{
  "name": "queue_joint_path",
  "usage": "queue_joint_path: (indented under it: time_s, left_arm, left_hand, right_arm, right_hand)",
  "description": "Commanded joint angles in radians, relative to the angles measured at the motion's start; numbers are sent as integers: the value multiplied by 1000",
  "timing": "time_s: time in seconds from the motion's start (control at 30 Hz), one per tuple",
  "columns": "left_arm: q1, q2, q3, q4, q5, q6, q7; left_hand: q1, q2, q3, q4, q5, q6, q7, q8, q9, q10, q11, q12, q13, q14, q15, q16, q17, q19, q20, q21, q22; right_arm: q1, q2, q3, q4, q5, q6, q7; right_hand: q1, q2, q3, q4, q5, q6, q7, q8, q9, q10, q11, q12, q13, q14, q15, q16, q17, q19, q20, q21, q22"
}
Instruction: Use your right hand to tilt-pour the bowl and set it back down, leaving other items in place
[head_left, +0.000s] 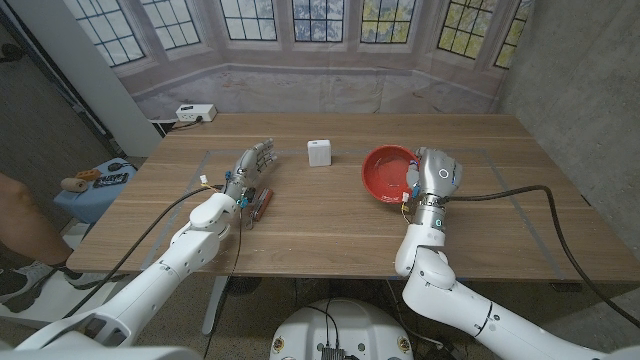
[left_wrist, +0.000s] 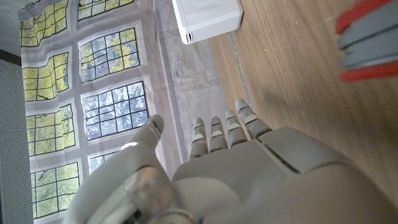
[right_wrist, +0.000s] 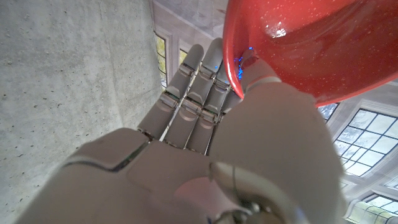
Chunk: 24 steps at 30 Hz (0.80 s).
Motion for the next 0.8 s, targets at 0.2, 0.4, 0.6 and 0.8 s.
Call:
queue_joint_path:
  time_s: [0.2,0.4,0.6,0.8]
  left_arm:
    - [-9,2,1,3,6,1,-2]
    - [-13,4,3,1,9,3,-4]
    - [-15,4,4,0,12,1,-4]
    - [-14,4,6,-4,14,2,-4]
  left_hand:
    - [3,7,3,-8,6,8,0,0,1,7,-1,2,5,11,1,1,3,13,-1,-3,2]
    - [3,7,3,-9,6,9,-1,-1,1,8,-1,2,5,12,1,1,3,14,-1,-4,2]
    - [2,8,3,-9,6,9,-1,-1,1,7,-2,1,5,13,1,2,3,15,-1,-5,2]
    - [2,8,3,-9,6,9,-1,-2,1,9,-2,1,5,13,1,1,4,16,-1,-7,2]
  right_arm:
    - [-13,91,29,156,-103,65,-91]
    - [-11,110,42,204,-126,101,-137]
    - [-26,147,82,250,-202,149,-137]
    - [-53,193,149,289,-297,210,-137]
  right_hand:
    - [8,3,-4,2,0,3,2,-1,3,20,-10,7,5,12,-32,-9,9,-1,-37,9,3]
    - [9,4,-4,2,-1,4,0,-2,2,16,-13,5,8,13,-32,-13,12,-2,-36,12,3]
    - [9,4,-4,3,-1,2,1,-4,2,16,-11,4,9,12,-32,-17,14,-4,-36,15,3]
    - [9,5,-4,3,-1,3,0,-4,2,15,-11,4,11,12,-32,-20,17,-5,-35,17,3]
